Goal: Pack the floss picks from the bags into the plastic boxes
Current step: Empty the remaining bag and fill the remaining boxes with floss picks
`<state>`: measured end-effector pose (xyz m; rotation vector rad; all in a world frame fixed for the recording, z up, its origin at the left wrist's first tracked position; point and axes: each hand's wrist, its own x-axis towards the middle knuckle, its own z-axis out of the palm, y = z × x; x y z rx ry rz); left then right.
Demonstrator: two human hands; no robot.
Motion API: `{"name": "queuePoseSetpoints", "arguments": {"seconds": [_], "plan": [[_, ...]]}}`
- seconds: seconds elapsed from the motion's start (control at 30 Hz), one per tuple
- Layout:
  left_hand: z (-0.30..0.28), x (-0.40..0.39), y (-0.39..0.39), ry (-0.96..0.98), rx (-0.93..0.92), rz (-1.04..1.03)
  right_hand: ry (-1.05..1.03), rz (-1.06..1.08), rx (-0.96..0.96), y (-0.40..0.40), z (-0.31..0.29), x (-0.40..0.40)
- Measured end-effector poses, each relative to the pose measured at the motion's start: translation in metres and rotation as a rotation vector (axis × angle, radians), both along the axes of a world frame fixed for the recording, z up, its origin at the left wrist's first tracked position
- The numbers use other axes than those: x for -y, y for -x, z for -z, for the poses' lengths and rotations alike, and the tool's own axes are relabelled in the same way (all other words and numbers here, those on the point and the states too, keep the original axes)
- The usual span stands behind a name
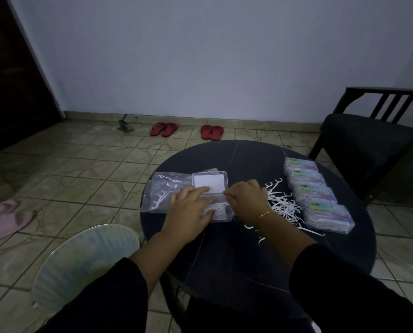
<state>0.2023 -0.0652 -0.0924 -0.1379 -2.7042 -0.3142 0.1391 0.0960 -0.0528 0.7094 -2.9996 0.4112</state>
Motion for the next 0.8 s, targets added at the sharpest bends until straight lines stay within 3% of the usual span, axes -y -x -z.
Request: {"name": "queuePoseSetpoints", "arguments": {"seconds": [0.17, 0.4, 0.6, 0.8], "plan": [[0.004, 0.001, 0.002, 0.031, -0.016, 0.029, -0.148, 0.149, 0.029, 0.009, -0.002, -0.033], [-0.013, -0.033, 0.015, 0.072, -0.055, 0.103, -0.343, 0.101, 0.149, 0.009, -0.015, -0.081], [-0.023, -0.080, 0.031, 0.286, 0.139, 0.114, -0.496, 0.077, 0.150, 0.002, -0.016, -0.114], [-0.022, -0.107, 0.045, 0.448, 0.375, 0.137, -0.521, 0.008, 0.023, -0.003, -0.009, -0.122]]}}
